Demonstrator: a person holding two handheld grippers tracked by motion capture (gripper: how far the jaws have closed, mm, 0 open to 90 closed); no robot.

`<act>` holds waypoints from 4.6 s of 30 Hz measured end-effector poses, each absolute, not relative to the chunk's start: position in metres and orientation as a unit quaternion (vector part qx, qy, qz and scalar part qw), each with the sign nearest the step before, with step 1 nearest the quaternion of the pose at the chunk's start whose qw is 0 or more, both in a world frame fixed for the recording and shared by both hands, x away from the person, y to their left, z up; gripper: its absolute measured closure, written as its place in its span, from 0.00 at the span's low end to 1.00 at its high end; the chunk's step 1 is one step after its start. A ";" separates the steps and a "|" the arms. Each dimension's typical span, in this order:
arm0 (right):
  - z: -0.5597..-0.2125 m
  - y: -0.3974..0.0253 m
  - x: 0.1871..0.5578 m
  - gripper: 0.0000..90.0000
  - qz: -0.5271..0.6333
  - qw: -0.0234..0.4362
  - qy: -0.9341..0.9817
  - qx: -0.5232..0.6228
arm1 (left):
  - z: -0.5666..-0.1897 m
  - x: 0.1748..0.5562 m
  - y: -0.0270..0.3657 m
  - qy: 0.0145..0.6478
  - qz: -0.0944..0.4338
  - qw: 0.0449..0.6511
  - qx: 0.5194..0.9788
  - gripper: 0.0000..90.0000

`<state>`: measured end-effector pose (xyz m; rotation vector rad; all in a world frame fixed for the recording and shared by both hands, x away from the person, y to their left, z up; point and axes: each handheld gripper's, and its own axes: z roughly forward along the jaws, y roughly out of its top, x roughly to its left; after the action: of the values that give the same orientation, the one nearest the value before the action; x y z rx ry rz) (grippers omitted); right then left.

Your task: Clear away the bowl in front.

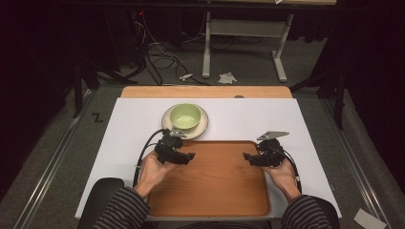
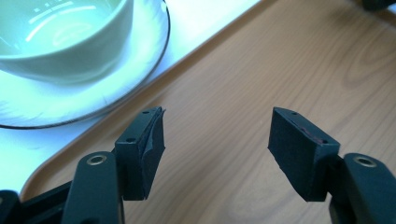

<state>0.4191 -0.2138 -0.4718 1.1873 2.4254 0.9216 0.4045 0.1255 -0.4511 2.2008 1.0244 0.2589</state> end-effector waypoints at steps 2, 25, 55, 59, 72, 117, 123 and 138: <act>-0.472 -0.214 0.419 0.42 0.321 0.142 0.841 0.412 | -0.449 0.405 0.125 0.396 0.101 0.342 0.846 0.40; -0.471 -0.215 0.418 0.42 0.319 0.135 0.841 0.416 | -0.434 0.426 0.138 0.430 0.053 0.361 0.826 0.39; -0.472 -0.213 0.419 0.42 0.319 0.131 0.843 0.413 | -0.413 0.477 0.153 0.474 0.047 0.314 0.821 0.32; -0.472 -0.213 0.419 0.42 0.319 0.130 0.843 0.412 | -0.410 0.480 0.153 0.469 0.054 0.316 0.823 0.33; -0.473 -0.212 0.419 0.43 0.316 0.129 0.845 0.411 | -0.410 0.501 0.156 0.490 0.061 0.301 0.816 0.36; -0.473 -0.210 0.419 0.43 0.317 0.125 0.850 0.401 | -0.456 0.563 0.169 0.585 0.044 0.227 0.777 0.54; -0.474 -0.210 0.419 0.43 0.316 0.125 0.850 0.403 | -0.461 0.566 0.168 0.584 0.029 0.218 0.782 0.60; -0.475 -0.210 0.419 0.43 0.315 0.123 0.852 0.400 | -0.464 0.565 0.163 0.574 0.024 0.204 0.793 0.75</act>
<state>0.4194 -0.2097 -0.4746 1.1678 2.4847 0.9198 0.5650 0.1633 -0.4639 2.2122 1.6001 0.0665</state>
